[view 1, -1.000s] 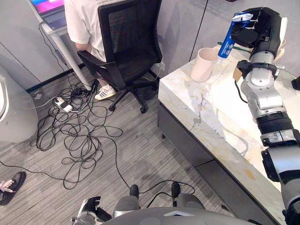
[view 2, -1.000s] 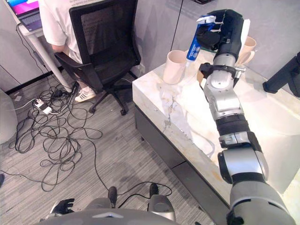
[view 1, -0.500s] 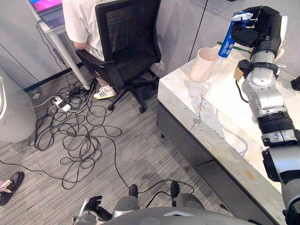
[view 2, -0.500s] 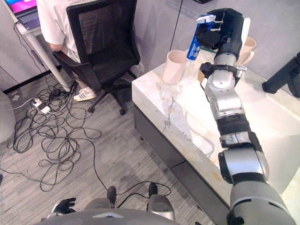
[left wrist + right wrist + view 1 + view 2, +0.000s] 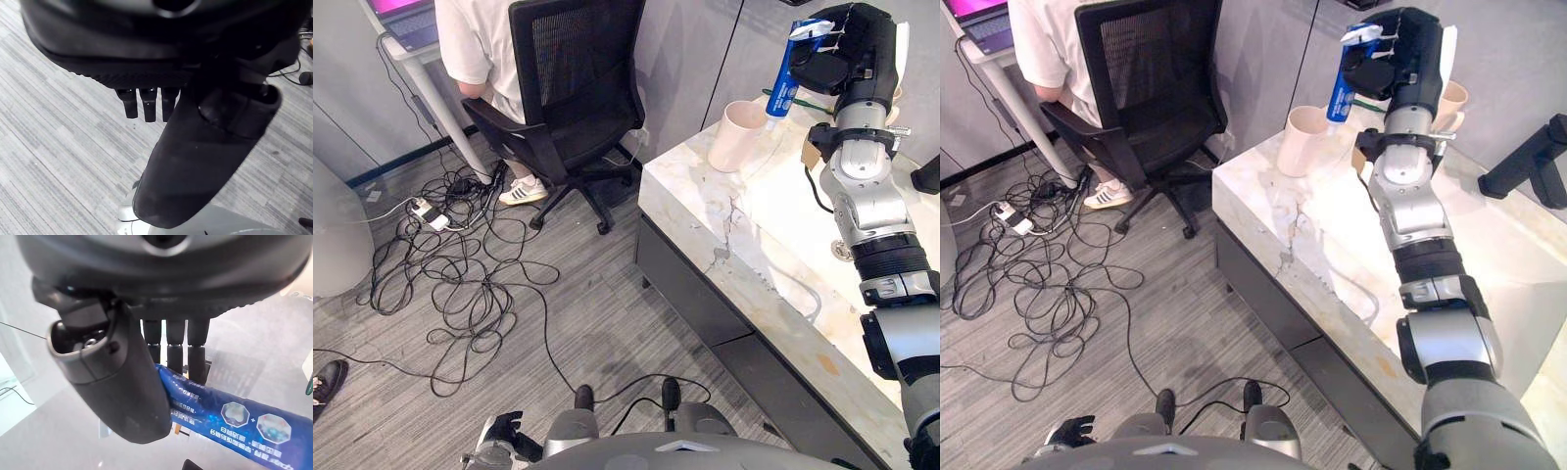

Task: Organize the bathroom.

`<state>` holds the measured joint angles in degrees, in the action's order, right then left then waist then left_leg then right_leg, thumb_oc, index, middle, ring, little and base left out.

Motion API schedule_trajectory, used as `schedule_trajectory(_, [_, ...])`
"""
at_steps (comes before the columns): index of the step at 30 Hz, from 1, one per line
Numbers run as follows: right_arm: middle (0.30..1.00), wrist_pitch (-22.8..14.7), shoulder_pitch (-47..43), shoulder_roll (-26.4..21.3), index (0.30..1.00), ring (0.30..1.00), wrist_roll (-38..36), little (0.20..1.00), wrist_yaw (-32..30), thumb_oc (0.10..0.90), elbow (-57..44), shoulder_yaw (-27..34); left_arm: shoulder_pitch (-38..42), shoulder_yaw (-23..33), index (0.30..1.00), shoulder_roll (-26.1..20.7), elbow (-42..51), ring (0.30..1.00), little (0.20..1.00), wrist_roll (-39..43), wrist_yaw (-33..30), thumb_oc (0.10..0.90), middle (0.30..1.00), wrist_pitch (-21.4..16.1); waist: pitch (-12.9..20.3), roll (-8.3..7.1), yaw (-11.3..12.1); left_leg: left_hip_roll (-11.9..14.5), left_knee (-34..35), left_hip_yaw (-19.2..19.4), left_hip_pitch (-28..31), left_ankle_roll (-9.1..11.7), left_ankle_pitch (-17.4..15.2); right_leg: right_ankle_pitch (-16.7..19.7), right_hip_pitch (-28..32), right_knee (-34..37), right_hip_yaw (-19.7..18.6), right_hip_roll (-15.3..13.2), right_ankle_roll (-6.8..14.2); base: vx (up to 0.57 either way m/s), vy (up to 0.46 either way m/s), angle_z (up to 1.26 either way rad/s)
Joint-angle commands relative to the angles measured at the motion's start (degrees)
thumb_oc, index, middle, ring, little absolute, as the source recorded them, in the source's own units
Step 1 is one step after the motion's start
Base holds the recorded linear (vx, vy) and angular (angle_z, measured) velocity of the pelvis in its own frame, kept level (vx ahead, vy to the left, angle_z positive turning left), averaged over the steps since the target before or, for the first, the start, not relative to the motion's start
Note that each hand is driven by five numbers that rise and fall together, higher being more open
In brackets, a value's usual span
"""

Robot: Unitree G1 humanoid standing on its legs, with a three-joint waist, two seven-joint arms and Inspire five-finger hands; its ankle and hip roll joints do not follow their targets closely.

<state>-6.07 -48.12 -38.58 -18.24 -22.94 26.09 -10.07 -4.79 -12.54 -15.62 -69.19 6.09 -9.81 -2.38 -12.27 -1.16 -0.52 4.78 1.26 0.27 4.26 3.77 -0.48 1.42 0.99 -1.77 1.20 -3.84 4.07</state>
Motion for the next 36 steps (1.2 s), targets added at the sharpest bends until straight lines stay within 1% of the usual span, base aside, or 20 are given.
schedule_trajectory(1, [0.300, -9.84, -6.19, -4.00, 0.300, 0.300, 3.89, 0.300, -0.16, 0.400, -7.33, 2.74, -1.07, -0.86, 0.900, -3.38, -1.32, 0.900, 0.900, -1.09, -0.95, 0.800, 0.900, -0.39, 5.69, -2.69, 1.49, 3.34, -4.92, 2.30, -0.50, -1.51, -1.81, -1.19, -2.02, -3.84, -4.49, -2.37, 2.09, 0.00, 0.005, -0.03])
schedule_trajectory(6, [0.300, -10.08, -6.29, -4.05, 0.300, 0.300, 5.17, 0.300, -0.34, 0.400, -7.30, 2.47, -1.05, -0.65, 0.900, -3.35, -1.36, 0.900, 0.900, -0.92, -0.91, 0.800, 0.900, -0.32, 5.86, -2.95, 1.67, 3.33, -5.01, 2.42, -0.49, -1.61, -1.91, -1.16, -1.67, -3.51, -4.41, -2.22, 2.02, 0.00, 0.000, 0.00])
schedule_trajectory(12, [0.300, -10.94, -7.18, -4.51, 0.300, 0.300, 4.69, 0.300, -0.35, 0.400, -6.57, 1.63, -1.14, -0.43, 0.900, -3.29, -1.46, 0.900, 0.900, -0.86, -1.40, 0.800, 0.900, -0.36, 5.91, -3.18, 1.95, 3.37, -4.84, 2.49, -0.42, -1.56, -1.77, -0.90, -1.36, -3.07, -4.25, -2.15, 2.04, 0.00, 0.000, 0.00])
schedule_trajectory(19, [0.300, -11.05, -7.40, -5.07, 0.300, 0.300, 5.00, 0.300, -0.22, 0.400, -6.79, 1.00, -1.44, 0.00, 0.900, -3.35, -0.93, 0.900, 0.900, -0.55, -1.35, 0.800, 0.900, -0.33, 6.21, -3.45, 2.05, 3.35, -4.66, 2.75, -0.14, -1.60, -1.81, -0.87, -0.96, -2.72, -4.16, -2.12, 2.04, 0.00, 0.000, 0.00])
schedule_trajectory(29, [0.300, -10.40, -8.43, -4.92, 0.300, 0.300, 5.23, 0.300, -0.41, 0.400, -6.85, 0.34, -1.56, 0.30, 0.900, -3.40, -1.33, 0.900, 0.900, -0.68, -1.34, 0.800, 0.900, -0.52, 6.59, -3.71, 2.31, 3.28, -4.33, 2.93, 0.01, -1.65, -1.80, -0.79, -0.53, -2.10, -3.96, -2.06, 2.08, 0.00, 0.000, 0.00])
schedule_trajectory(30, [0.300, -9.90, -8.30, -4.87, 0.300, 0.300, 5.45, 0.300, -0.39, 0.400, -7.25, 0.47, -1.71, 0.42, 0.900, -3.42, -1.31, 0.900, 0.900, -0.79, -1.35, 0.800, 0.900, -0.56, 6.64, -3.74, 2.35, 3.32, -4.39, 2.97, 0.03, -1.61, -1.85, -0.82, -0.48, -2.14, -3.91, -2.07, 2.10, 0.00, 0.000, 0.00])
schedule_trajectory(36, [0.300, -10.13, -8.62, -5.18, 0.300, 0.300, 5.05, 0.300, -0.46, 0.400, -6.36, 0.22, -1.88, 0.70, 0.900, -3.44, -0.84, 0.900, 0.900, -1.14, -1.87, 0.800, 0.900, -0.04, 6.87, -4.02, 2.69, 3.34, -4.10, 2.93, 0.13, -1.62, -1.78, -0.71, -0.16, -1.71, -3.75, -2.07, 2.21, 0.01, -0.010, 0.00])
